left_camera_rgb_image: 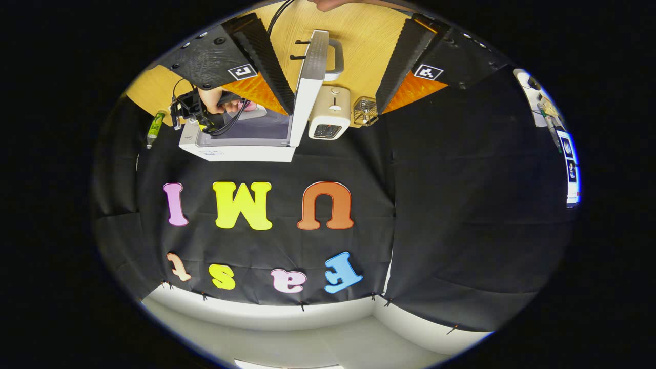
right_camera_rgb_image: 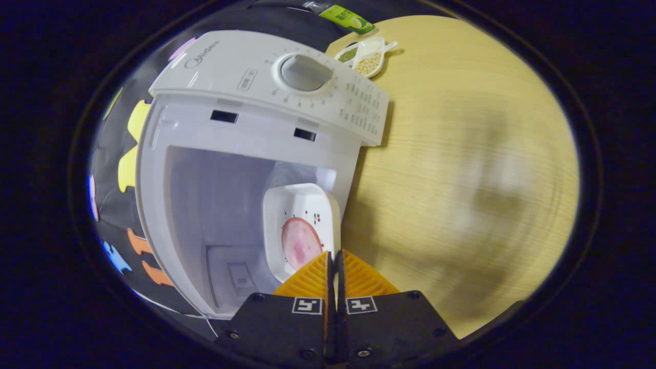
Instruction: Open the microwave oven with the left hand, put the food in, and close the microwave oven.
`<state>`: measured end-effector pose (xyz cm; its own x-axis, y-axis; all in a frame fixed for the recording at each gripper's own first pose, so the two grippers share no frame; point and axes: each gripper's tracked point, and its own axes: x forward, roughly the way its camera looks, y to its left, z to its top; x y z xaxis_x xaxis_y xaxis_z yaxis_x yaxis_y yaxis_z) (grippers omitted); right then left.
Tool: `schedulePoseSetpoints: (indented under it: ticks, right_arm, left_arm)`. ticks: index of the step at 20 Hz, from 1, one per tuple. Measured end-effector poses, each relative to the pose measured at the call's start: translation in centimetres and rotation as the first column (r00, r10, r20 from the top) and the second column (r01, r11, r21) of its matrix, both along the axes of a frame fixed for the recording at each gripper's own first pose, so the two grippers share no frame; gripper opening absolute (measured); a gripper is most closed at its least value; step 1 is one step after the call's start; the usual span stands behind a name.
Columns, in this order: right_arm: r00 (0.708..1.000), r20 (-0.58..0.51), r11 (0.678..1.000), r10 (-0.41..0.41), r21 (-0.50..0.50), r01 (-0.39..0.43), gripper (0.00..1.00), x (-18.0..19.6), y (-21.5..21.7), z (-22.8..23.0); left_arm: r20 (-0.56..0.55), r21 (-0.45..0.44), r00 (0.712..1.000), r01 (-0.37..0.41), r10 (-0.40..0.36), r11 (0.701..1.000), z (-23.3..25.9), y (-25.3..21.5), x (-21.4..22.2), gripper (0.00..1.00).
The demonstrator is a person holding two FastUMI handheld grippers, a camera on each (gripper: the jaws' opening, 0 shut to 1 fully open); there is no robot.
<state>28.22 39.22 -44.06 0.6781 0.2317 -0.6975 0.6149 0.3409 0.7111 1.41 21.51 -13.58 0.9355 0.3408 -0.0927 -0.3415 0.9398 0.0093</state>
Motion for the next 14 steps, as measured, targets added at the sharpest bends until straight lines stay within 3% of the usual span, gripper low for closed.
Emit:
schedulePoseSetpoints:
  ticks: [4,5,6,13,14]
  right_arm:
    - [0.993,0.119,0.999,0.026,-0.041,-0.021,0.04,3.8,1.2,0.4]
    - [0.990,0.139,0.999,0.028,-0.044,-0.022,0.00,4.4,1.5,0.2]
    - [0.988,0.155,0.999,0.024,-0.041,-0.018,0.05,4.8,1.7,0.1]
    - [0.962,0.274,0.993,-0.014,-0.107,0.045,0.10,7.1,0.1,-0.4]
    - [0.958,0.287,0.992,-0.011,-0.116,0.046,0.03,7.1,0.2,-0.4]
  left_arm:
    - [-0.017,-0.016,1.000,-0.006,0.005,1.000,-1.2,0.3,1.1,0.95]
    - [-0.025,-0.019,1.000,-0.008,0.007,1.000,-1.7,0.6,1.2,0.95]
    - [-0.032,-0.021,0.999,-0.010,0.010,1.000,-2.1,0.6,1.6,0.95]
    - [-0.061,-0.018,0.998,0.007,-0.009,1.000,-3.1,-0.5,3.0,0.95]
    - [-0.060,-0.014,0.998,0.007,-0.008,1.000,-3.0,-0.6,3.0,0.95]
